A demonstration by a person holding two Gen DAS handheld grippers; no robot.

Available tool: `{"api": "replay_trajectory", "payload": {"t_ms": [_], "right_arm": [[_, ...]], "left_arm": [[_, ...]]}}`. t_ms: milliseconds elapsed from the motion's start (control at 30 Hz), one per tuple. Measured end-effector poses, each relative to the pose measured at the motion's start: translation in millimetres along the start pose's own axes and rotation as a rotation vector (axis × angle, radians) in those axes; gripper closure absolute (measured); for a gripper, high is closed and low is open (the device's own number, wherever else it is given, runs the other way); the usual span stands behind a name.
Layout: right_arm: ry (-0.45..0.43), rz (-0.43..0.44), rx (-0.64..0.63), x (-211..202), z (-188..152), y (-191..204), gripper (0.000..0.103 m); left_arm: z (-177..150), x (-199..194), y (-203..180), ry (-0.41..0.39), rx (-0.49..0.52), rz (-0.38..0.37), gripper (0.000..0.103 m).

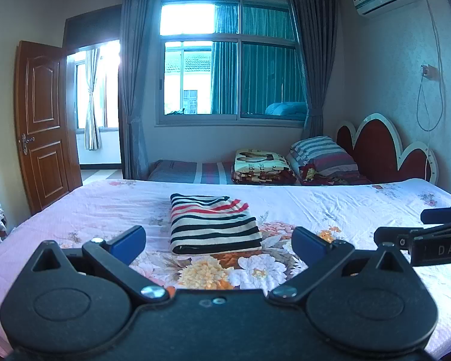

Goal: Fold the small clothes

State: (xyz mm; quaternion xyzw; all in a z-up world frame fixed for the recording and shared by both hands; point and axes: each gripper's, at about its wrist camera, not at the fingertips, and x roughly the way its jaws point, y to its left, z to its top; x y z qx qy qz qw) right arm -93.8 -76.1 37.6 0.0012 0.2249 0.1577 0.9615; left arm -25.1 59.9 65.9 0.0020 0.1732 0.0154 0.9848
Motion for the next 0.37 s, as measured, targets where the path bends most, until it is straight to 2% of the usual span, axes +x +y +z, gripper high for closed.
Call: {"api": "replay_trajectory", "payload": {"t_ms": [367], "right_arm": [[0.002,-0.004,-0.003,1.7,1.6,-4.8,0.000]], "left_arm": [[-1.1,9.1,1.4,0.026,0.031,0.010,0.002]]}}
